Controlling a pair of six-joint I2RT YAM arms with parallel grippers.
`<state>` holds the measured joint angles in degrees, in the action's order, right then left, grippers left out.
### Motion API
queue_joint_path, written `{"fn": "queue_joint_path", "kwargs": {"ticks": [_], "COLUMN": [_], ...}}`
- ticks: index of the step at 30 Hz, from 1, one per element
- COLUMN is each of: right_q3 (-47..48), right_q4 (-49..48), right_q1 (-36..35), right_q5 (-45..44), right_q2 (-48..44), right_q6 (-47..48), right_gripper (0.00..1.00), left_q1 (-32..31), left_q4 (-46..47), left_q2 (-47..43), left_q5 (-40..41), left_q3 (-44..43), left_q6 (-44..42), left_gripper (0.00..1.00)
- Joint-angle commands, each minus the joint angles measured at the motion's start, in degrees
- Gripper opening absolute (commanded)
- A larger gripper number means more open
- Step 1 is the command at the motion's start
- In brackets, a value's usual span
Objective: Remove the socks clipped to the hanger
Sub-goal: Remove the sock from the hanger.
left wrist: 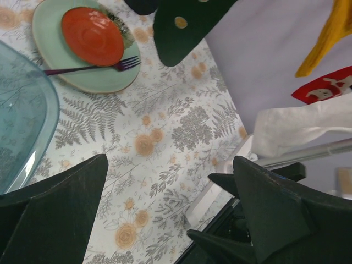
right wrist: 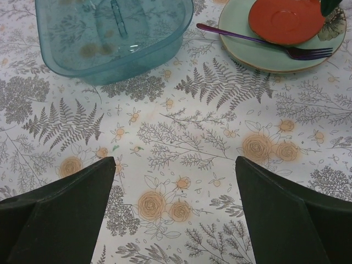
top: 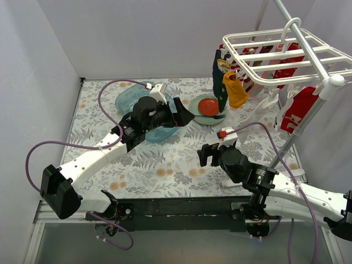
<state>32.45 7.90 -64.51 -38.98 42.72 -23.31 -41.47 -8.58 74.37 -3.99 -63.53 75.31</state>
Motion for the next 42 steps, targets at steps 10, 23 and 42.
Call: {"fn": "queue_joint_path", "kwargs": {"ticks": [10,23,42], "right_q3": [-5.2,-8.1,-9.9], "right_q4": [2.1,6.5,10.5], "right_q1": [0.1,0.1,0.1], "right_q5": [0.0,0.2,-0.3], "right_q2": [-2.6,-7.2,-11.3], "right_q6": [-6.6,-11.1,-14.2], "right_gripper": [0.98,0.95,0.93], "left_q1": [-6.3,-13.4,-20.0], "left_q4": [11.3,15.5,21.8], "left_q2": [10.6,19.1,29.3], "left_q5": [-6.9,-9.4,-6.2], "left_q3": [-14.2,-21.3,-26.9], "left_q6": [-4.2,-9.6,-11.9], "left_gripper": [0.98,0.88,0.67]}}
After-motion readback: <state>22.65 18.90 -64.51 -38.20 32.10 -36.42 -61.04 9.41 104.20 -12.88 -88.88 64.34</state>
